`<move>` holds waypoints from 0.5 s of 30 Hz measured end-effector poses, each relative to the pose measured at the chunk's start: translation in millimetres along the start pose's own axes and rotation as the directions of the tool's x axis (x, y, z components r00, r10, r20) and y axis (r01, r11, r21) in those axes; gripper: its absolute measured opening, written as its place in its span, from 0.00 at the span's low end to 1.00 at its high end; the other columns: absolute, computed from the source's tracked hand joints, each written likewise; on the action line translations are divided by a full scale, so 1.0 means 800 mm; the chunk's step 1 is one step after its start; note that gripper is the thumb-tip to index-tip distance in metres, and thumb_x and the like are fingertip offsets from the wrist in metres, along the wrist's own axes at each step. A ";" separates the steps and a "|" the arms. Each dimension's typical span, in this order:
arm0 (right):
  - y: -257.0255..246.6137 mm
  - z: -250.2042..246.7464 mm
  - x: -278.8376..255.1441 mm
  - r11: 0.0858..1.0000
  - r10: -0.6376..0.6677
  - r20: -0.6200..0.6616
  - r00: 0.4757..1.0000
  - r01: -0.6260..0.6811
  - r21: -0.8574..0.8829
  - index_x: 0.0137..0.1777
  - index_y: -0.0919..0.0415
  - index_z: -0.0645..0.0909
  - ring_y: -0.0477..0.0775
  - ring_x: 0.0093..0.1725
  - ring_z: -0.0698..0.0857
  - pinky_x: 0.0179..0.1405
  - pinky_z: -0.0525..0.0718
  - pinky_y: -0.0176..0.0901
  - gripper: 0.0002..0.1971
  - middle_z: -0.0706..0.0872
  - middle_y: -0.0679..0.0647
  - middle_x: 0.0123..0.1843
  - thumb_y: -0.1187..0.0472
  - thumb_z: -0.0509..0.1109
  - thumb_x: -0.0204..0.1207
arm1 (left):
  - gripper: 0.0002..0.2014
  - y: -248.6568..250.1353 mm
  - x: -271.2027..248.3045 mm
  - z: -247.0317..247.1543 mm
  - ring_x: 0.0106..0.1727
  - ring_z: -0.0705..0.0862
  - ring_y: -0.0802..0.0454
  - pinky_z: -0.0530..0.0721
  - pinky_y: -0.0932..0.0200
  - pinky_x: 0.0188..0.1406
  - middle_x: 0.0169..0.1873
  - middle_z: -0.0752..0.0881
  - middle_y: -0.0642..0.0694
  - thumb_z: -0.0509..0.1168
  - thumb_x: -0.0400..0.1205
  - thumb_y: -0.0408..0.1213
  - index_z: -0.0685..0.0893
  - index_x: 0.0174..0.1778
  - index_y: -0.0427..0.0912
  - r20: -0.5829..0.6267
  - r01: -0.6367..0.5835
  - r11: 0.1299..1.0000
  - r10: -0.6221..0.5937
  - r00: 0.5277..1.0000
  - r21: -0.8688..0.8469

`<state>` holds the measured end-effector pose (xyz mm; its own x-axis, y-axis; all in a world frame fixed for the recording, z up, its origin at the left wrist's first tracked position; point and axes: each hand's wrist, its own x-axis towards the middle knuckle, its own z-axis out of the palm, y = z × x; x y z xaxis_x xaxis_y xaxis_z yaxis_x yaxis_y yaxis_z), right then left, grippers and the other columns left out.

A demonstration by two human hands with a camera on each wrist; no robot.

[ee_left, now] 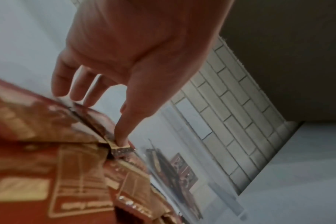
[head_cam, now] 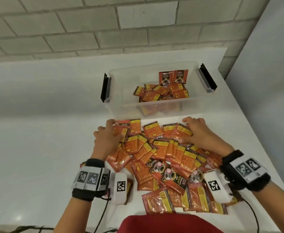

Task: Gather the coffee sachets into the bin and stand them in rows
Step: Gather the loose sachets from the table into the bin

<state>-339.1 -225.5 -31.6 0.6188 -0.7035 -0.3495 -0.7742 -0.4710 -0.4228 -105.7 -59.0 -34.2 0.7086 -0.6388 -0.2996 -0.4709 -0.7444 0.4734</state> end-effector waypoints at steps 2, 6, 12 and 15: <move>0.000 0.002 0.002 1.000 -0.017 -0.016 1.000 0.017 0.000 0.74 0.57 0.68 0.60 0.72 0.67 0.68 0.72 0.54 0.33 0.76 0.59 0.66 0.52 0.77 0.72 | 0.34 -0.006 0.004 0.005 0.71 0.69 0.33 0.69 0.38 0.67 0.67 0.74 0.33 0.70 0.80 0.46 0.62 0.79 0.48 -0.039 0.008 1.000 -0.009 0.999 -0.023; 0.000 -0.011 0.009 0.997 -0.075 -0.023 0.997 0.075 -0.003 0.61 0.60 0.76 0.56 0.66 0.66 0.56 0.69 0.45 0.18 0.73 0.54 0.53 0.53 0.73 0.77 | 0.36 -0.014 0.016 0.000 0.65 0.79 0.36 0.79 0.39 0.64 0.63 0.80 0.35 0.79 0.72 0.41 0.69 0.73 0.40 -0.091 0.025 0.984 -0.042 0.995 -0.178; -0.011 -0.007 0.019 0.971 -0.221 0.045 0.974 0.225 -0.084 0.73 0.56 0.71 0.51 0.71 0.63 0.65 0.68 0.48 0.27 0.72 0.51 0.68 0.49 0.71 0.77 | 0.13 -0.012 0.025 -0.016 0.50 0.87 0.39 0.86 0.41 0.51 0.47 0.88 0.41 0.77 0.69 0.50 0.87 0.45 0.50 -0.024 0.047 0.956 -0.056 0.998 -0.291; -0.017 -0.001 0.018 0.977 -0.196 0.022 0.980 0.197 -0.084 0.67 0.52 0.70 0.53 0.68 0.65 0.57 0.67 0.46 0.23 0.71 0.47 0.59 0.50 0.73 0.76 | 0.20 -0.014 0.040 -0.005 0.59 0.82 0.35 0.83 0.37 0.57 0.56 0.84 0.40 0.76 0.66 0.58 0.83 0.49 0.56 -0.026 0.038 0.987 -0.043 0.999 -0.158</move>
<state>-319.9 -229.5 -30.4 0.7612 -0.5858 -0.2782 -0.6455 -0.6435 -0.4114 -75.4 -70.5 -45.5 0.7414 -0.6012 -0.2980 -0.3544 -0.7280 0.5869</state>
